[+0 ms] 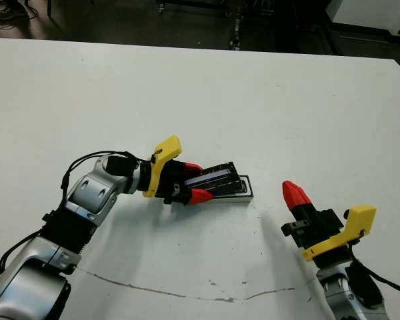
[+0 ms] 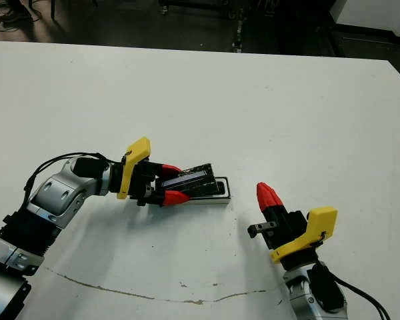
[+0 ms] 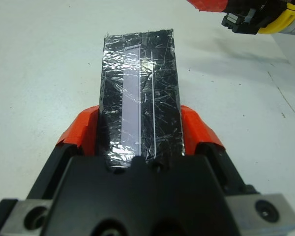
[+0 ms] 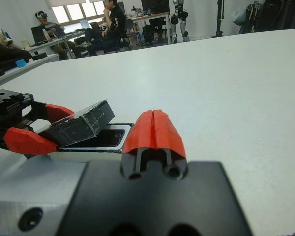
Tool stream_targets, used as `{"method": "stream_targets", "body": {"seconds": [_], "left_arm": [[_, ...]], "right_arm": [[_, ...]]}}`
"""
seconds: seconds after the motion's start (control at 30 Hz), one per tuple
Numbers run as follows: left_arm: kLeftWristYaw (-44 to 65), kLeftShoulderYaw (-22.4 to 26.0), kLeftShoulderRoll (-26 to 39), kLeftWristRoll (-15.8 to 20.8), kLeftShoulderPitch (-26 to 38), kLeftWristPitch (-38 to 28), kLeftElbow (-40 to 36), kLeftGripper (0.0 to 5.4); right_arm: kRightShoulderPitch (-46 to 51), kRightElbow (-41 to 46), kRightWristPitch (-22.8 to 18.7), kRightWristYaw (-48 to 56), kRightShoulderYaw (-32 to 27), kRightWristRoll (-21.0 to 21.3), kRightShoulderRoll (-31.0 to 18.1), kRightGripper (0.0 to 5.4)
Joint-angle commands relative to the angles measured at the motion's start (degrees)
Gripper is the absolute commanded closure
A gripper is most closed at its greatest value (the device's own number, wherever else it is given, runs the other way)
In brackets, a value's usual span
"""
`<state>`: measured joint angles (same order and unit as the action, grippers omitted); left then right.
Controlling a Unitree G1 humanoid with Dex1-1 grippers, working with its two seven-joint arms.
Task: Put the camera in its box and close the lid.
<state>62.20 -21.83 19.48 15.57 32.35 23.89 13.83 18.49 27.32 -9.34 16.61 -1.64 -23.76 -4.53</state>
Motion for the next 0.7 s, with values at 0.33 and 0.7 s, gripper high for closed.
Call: {"method": "stream_targets", "body": {"seconds": [0.33,0.7], "left_arm": [[2.5,-5.2,-3.1,-2.7,-2.0,1.1,4.6,2.24],[1.8,-5.4,-6.0,-1.5,-2.4,3.6,3.4,2.24]], "right_arm": [[0.4,-0.1,-0.4,-0.4,-0.5,0.2,-0.8,5.4],[0.6,-0.1,-0.4,-0.5,-0.7,-0.1,-0.8,5.4]]}}
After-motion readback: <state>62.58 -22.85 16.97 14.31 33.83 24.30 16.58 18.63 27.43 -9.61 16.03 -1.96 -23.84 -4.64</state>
